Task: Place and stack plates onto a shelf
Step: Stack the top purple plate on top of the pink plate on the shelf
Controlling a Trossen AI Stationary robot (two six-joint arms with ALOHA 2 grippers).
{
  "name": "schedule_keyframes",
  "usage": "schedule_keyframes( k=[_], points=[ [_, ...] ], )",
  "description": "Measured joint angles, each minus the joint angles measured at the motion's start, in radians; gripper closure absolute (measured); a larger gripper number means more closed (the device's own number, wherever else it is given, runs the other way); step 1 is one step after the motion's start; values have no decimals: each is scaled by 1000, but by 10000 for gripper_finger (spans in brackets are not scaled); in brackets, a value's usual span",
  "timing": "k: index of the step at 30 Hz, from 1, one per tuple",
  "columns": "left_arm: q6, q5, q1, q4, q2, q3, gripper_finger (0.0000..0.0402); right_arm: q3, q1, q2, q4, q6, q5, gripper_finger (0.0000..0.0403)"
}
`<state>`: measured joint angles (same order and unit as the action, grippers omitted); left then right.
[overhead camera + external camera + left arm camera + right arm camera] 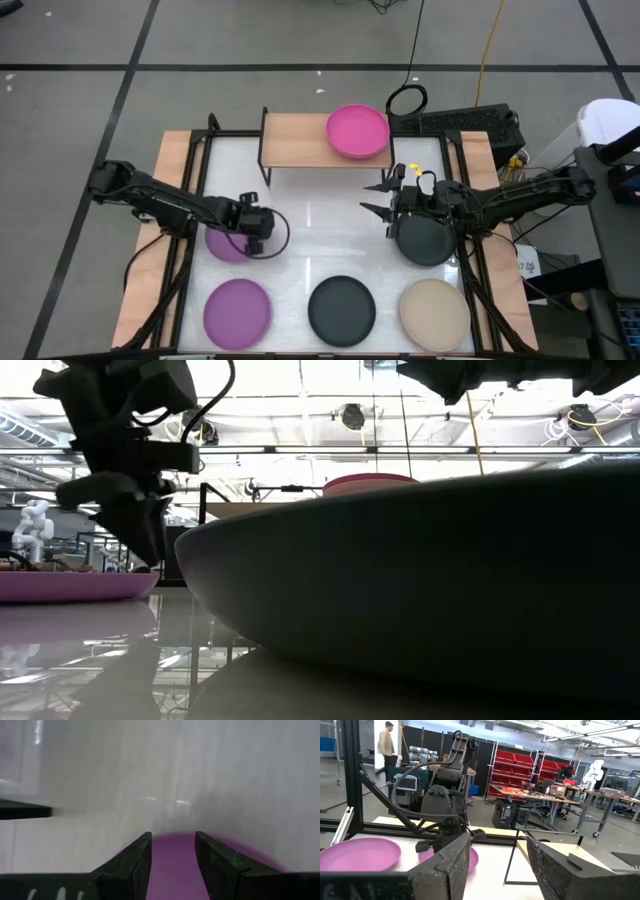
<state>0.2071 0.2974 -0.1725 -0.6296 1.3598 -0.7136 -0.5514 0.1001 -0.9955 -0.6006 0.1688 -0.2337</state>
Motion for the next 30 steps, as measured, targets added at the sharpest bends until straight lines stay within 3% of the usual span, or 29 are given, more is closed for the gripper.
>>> schedule_keyframes(
  k=[3,10,14,24,30],
  points=[
    [29,-80,0,2,0,0,245,0,0,0,0,0,0,227],
    [434,-241,-16,-56,-3,-1,245,0,0,0,0,-2,0,227],
    [565,-276,-56,-122,2,-4,245,0,0,0,0,-11,0,227],
    [614,-201,-108,-207,5,-139,245,0,0,0,1,-11,-1,227],
    [615,-204,-125,-216,88,-149,245,0,0,0,14,-11,-1,227]
  ],
)
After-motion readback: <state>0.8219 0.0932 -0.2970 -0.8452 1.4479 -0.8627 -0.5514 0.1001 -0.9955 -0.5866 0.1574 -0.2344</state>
